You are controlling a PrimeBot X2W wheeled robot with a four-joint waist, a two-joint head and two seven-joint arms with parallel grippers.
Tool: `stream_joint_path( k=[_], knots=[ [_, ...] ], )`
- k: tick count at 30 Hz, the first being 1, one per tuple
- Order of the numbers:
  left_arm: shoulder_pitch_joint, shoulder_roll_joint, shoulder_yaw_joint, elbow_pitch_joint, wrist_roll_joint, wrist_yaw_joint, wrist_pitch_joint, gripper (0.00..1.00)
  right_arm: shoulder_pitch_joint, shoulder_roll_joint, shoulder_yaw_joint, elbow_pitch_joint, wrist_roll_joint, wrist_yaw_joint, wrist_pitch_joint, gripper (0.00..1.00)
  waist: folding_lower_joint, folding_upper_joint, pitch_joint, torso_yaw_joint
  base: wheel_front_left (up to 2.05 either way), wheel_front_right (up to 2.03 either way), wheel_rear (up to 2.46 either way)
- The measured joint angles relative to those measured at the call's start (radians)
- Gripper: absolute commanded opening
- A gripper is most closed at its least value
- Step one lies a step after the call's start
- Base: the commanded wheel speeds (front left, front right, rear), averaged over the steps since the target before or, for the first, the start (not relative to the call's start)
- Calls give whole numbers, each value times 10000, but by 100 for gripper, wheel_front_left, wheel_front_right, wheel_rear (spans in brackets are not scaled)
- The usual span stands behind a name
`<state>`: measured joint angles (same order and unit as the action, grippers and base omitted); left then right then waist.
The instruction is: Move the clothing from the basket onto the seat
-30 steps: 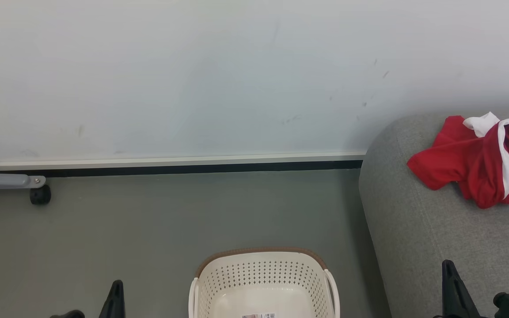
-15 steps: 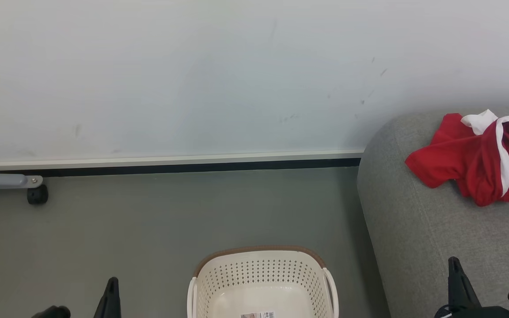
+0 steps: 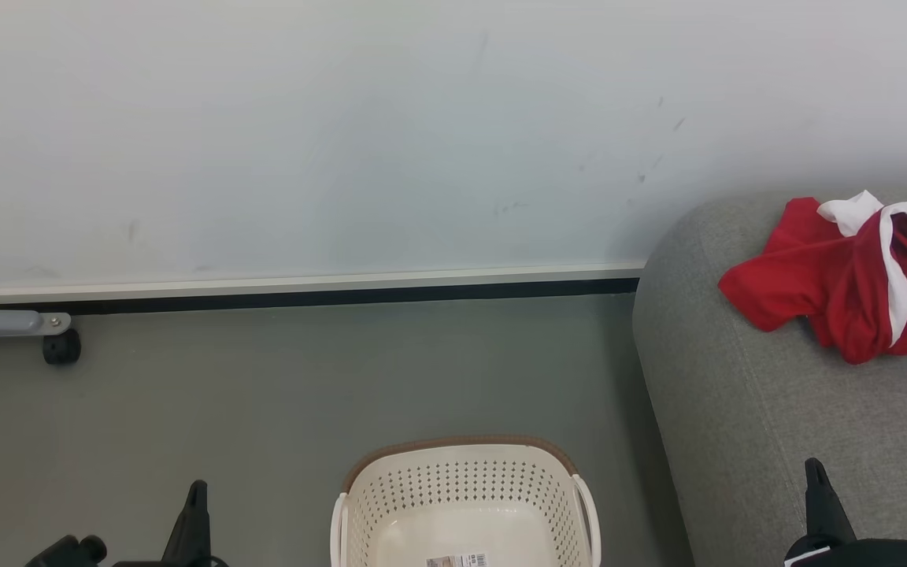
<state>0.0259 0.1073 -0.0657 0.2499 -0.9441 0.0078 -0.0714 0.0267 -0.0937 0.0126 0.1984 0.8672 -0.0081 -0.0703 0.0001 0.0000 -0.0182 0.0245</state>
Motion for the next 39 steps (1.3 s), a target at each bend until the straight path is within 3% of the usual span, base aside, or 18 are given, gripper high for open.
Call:
stream_joint_path(
  k=[39],
  knots=[
    [-716, -468, 1181, 337, -4872, -974, 1396, 0, -839, 368, -1087, 734, 5440, 943, 1365, 0, 0, 0, 150, -185, 0, 0, 0]
  ],
)
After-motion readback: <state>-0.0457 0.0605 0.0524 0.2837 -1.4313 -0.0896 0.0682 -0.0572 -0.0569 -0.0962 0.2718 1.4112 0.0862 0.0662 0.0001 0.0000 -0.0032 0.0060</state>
